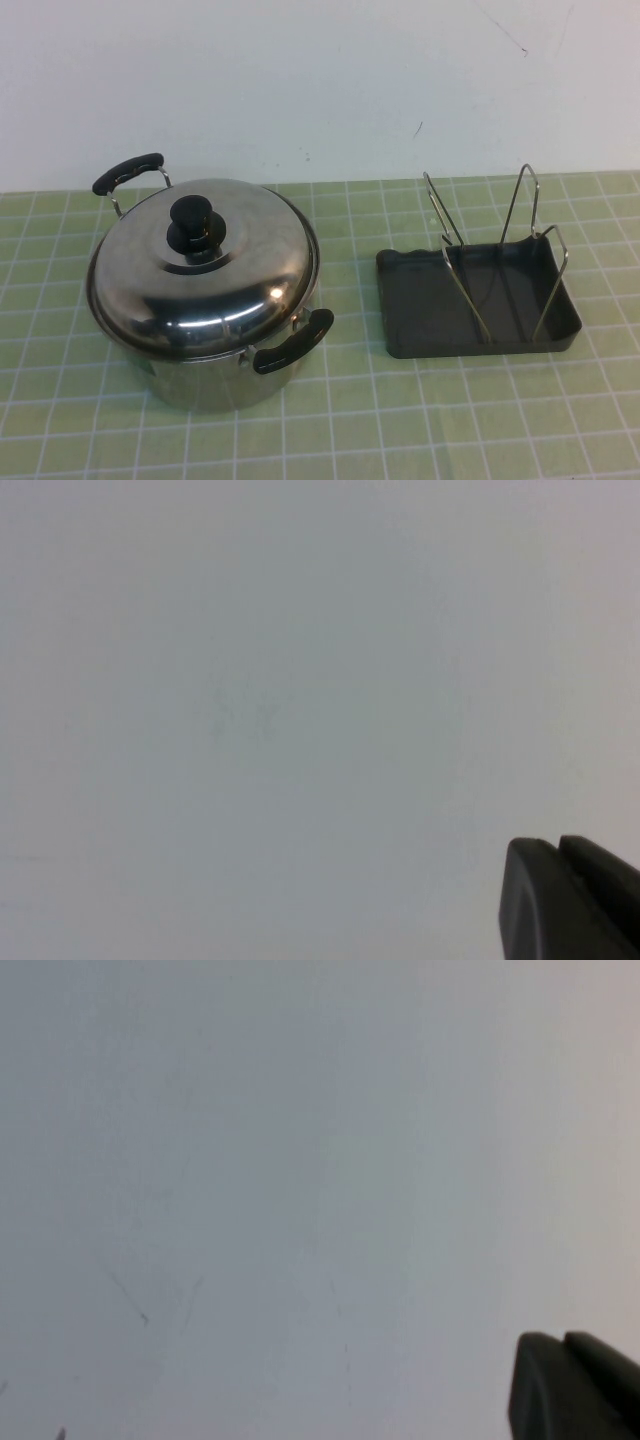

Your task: Put pot lid on rack

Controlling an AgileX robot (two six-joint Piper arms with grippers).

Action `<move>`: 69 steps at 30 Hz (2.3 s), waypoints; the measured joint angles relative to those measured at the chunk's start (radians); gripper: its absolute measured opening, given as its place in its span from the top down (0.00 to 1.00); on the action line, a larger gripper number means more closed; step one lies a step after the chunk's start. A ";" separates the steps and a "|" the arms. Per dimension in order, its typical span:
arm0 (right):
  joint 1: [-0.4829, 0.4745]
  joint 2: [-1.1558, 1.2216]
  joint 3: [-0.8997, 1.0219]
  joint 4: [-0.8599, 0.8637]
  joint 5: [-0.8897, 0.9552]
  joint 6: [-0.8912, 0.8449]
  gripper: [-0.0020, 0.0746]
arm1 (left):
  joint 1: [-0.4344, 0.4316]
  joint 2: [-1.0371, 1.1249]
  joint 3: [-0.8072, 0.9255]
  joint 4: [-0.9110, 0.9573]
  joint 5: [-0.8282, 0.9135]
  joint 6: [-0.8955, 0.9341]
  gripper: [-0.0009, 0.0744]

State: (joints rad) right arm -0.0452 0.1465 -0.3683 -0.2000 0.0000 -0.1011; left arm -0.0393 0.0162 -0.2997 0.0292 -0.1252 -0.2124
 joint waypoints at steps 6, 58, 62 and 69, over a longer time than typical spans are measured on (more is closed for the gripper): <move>0.000 0.132 -0.013 0.000 0.081 0.000 0.98 | 0.000 0.004 0.000 0.001 -0.088 -0.001 0.99; 0.475 0.199 0.048 0.005 0.034 0.025 0.98 | -0.102 1.483 -0.304 0.604 -0.644 -0.293 0.18; 0.475 0.199 0.048 0.005 0.033 0.029 0.98 | -0.108 1.503 -0.307 0.537 -0.660 -0.262 0.31; 0.475 0.199 0.048 0.006 0.033 0.037 0.98 | -0.110 1.510 -0.308 0.503 -0.721 -0.207 0.55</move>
State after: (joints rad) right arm 0.4301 0.3458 -0.3200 -0.1942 0.0327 -0.0643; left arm -0.1494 1.5260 -0.6077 0.5318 -0.8459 -0.4192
